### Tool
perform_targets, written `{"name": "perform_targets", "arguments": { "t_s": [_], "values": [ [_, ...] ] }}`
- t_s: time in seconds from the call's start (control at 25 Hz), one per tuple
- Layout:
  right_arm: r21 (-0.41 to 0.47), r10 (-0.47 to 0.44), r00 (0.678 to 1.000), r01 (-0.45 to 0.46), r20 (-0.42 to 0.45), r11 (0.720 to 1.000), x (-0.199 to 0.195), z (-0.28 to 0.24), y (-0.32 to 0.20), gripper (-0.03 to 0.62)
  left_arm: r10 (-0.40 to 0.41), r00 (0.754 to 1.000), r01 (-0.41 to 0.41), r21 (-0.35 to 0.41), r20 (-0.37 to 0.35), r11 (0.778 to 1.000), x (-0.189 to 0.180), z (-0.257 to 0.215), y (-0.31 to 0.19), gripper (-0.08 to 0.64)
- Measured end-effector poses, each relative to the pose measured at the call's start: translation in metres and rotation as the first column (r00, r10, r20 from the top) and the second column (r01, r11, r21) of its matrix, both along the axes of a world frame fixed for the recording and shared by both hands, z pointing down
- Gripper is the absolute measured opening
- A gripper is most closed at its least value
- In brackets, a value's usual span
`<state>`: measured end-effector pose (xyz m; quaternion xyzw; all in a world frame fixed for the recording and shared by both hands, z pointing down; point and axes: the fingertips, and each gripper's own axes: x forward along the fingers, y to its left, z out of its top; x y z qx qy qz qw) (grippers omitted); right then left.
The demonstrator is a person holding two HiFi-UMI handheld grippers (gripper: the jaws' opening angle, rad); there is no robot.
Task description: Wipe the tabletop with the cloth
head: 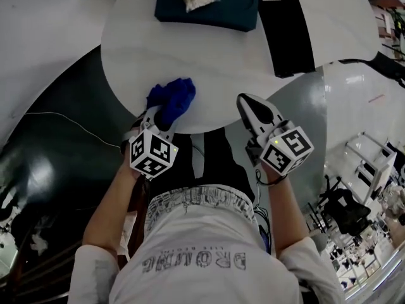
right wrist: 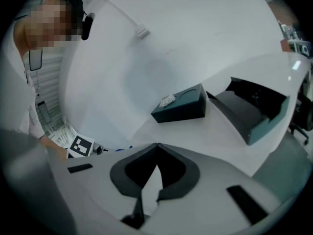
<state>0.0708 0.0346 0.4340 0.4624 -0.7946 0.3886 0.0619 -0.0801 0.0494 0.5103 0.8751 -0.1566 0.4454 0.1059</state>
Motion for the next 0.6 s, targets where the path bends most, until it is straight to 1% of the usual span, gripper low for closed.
{"name": "perform_targets", "arguments": {
  "t_s": [0.16, 0.32, 0.6],
  "values": [
    [-0.003, 0.069, 0.998, -0.069, 0.004, 0.998, 0.031, 0.006, 0.016, 0.008, 0.063, 0.998, -0.063, -0.022, -0.012, 0.998, 0.034, 0.002, 0.011, 0.074],
    [-0.004, 0.127, 0.992, -0.127, 0.007, 0.992, 0.056, 0.010, 0.032, 0.008, 0.125, 0.992, -0.126, -0.047, -0.028, 0.991, 0.064, 0.006, 0.024, 0.074],
    [0.004, 0.239, 0.971, -0.239, 0.007, 0.971, 0.101, 0.007, 0.061, 0.008, 0.265, 0.963, -0.267, -0.061, -0.044, 0.962, 0.122, 0.005, 0.051, 0.074]
  ]
}}
